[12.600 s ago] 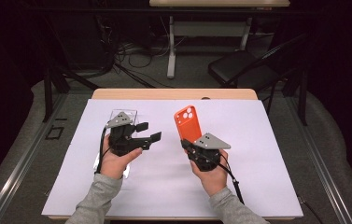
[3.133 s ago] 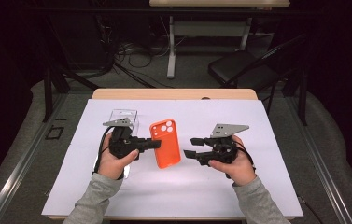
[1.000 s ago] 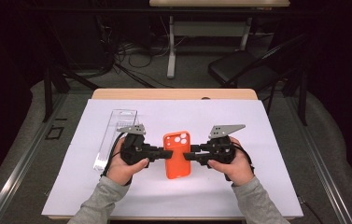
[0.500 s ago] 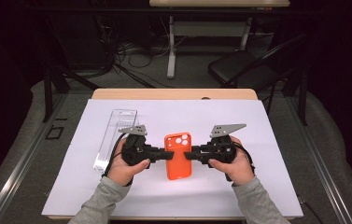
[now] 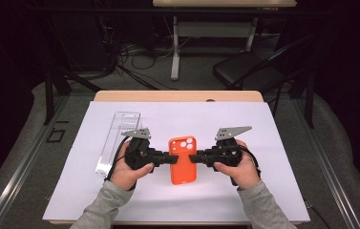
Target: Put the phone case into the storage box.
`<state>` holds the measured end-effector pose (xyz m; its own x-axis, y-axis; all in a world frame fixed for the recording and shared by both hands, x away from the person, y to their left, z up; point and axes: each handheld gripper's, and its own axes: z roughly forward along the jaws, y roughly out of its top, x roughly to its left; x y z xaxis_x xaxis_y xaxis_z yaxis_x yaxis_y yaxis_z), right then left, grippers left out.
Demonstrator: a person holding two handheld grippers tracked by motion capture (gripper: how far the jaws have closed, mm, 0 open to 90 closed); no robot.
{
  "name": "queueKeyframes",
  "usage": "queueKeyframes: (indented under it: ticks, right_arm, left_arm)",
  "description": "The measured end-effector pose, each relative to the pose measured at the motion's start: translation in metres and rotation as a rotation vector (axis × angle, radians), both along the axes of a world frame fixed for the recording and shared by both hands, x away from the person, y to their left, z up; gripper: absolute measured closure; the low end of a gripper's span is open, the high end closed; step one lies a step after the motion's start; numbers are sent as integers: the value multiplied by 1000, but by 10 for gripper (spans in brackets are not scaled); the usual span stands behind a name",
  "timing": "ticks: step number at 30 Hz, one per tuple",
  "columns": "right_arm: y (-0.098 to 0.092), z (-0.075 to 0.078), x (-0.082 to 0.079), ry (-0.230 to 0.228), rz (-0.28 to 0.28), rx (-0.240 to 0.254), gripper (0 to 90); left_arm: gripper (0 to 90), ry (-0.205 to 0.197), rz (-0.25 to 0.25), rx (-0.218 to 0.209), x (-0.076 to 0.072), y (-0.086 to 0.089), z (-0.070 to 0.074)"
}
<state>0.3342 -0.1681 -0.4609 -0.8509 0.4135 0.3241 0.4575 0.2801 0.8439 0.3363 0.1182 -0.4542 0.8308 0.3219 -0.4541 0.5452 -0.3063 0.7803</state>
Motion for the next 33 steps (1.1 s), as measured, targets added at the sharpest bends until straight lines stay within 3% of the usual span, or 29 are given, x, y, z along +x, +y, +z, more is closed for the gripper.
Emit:
queueKeyframes:
  ticks: [33]
  right_arm:
    - [-4, -3, 3, 16, 30, 35, 815]
  left_arm:
    - [816, -3, -6, -2, 1, 1, 0]
